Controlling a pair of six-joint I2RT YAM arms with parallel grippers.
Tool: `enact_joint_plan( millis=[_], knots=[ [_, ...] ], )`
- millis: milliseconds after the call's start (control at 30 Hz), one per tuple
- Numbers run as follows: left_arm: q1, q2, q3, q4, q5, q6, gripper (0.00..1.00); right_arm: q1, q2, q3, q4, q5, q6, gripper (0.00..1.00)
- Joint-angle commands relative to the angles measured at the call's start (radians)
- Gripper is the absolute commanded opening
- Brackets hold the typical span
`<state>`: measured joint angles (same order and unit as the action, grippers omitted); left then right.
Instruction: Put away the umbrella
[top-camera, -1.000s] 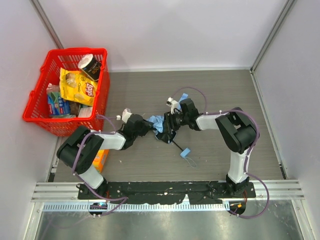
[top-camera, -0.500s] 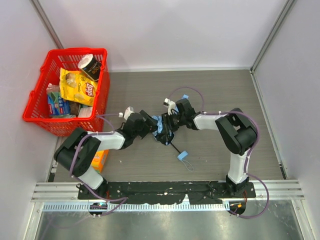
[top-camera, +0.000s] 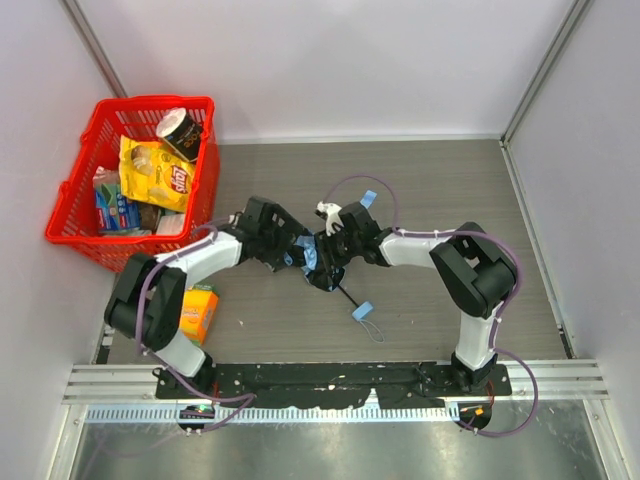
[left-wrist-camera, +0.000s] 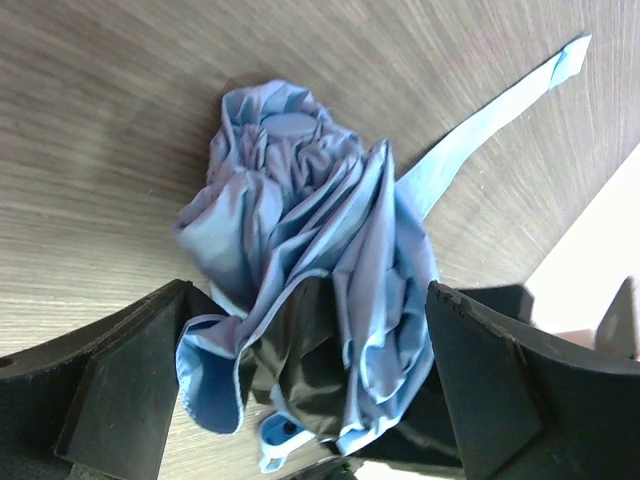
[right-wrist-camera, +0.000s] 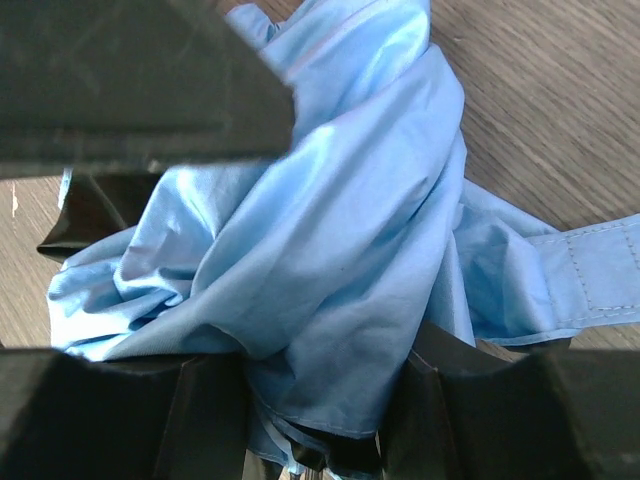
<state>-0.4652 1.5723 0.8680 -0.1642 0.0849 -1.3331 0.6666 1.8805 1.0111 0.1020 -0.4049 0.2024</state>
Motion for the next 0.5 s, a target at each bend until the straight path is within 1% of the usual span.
enact_joint_plan(
  millis=[0, 33, 100, 200, 233, 267, 367, 467],
  knots=[
    [0.034, 0.076, 0.167, -0.170, 0.036, 0.032, 1.00, 0.014, 0.068, -0.051, -0.162, 0.199, -0.089, 0.01],
    [0.034, 0.103, 0.219, -0.248, 0.035, 0.038, 1.00, 0.014, 0.066, -0.052, -0.163, 0.201, -0.089, 0.01],
    [0.034, 0.190, 0.369, -0.457, 0.003, 0.057, 1.00, 0.014, 0.062, -0.055, -0.163, 0.204, -0.090, 0.01],
    [0.037, 0.326, 0.569, -0.740, 0.009, 0.126, 1.00, 0.014, 0.063, -0.055, -0.165, 0.206, -0.097, 0.01],
    [0.036, 0.345, 0.584, -0.745, 0.016, 0.135, 1.00, 0.014, 0.065, -0.055, -0.163, 0.204, -0.097, 0.01],
    [0.036, 0.332, 0.566, -0.721, 0.024, 0.127, 1.00, 0.016, 0.066, -0.055, -0.165, 0.204, -0.098, 0.01],
    [0.031, 0.289, 0.517, -0.612, 0.026, 0.098, 0.99, 0.013, 0.065, -0.049, -0.166, 0.207, -0.100, 0.01],
    [0.027, 0.328, 0.566, -0.679, 0.088, 0.113, 1.00, 0.014, 0.062, -0.045, -0.176, 0.215, -0.104, 0.01]
  ],
)
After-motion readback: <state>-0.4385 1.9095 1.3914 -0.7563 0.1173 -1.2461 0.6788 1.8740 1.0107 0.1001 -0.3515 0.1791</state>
